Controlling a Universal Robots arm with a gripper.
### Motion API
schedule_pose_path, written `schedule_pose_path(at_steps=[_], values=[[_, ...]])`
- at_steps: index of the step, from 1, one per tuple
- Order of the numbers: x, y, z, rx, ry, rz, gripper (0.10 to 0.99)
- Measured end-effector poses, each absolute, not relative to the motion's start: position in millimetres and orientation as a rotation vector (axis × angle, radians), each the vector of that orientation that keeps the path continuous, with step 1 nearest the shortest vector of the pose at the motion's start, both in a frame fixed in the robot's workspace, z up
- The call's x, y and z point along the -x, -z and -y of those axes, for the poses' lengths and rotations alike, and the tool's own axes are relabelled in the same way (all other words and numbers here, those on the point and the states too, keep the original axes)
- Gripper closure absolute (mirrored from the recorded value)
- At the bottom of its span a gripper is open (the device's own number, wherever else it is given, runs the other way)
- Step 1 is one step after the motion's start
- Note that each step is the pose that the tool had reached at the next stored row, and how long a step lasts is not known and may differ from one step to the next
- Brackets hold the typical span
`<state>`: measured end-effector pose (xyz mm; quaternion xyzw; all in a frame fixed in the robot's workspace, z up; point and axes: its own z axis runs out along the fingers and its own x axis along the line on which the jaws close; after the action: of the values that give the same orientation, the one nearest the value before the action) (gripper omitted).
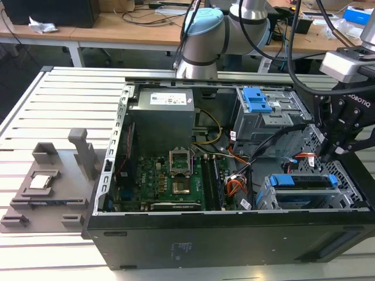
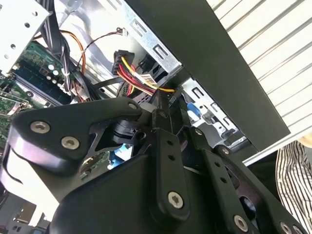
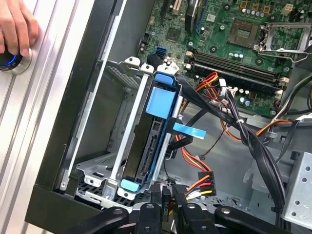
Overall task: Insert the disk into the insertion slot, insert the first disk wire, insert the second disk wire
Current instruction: 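Insert the first disk wire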
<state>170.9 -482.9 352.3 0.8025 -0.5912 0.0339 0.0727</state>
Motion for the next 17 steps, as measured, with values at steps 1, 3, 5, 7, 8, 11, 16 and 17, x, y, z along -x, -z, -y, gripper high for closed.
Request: schedule_pose_path(at_steps=[1,3,5,7,8,11,16,17], values=[[-170.9,-352.3,482.9,-2.411,-0.102,1.776,0.847],[-171.0,-352.3,482.9,-2.410,-0.102,1.776,0.847],[-171.2,-352.3,482.9,-2.410,-0.102,1.776,0.863],[-171.3,-352.3,482.9,-2.410,-0.102,1.776,0.922],[-171.4,-352.3,482.9,-2.410,-0.102,1.776,0.922],[-171.6,-352.2,482.9,-2.410,-0.102,1.776,0.922],[-163.5,-352.3,484.9,-2.411,-0.102,1.776,0.922],[-160.9,-352.1,486.5,-2.411,-0.102,1.776,0.922]])
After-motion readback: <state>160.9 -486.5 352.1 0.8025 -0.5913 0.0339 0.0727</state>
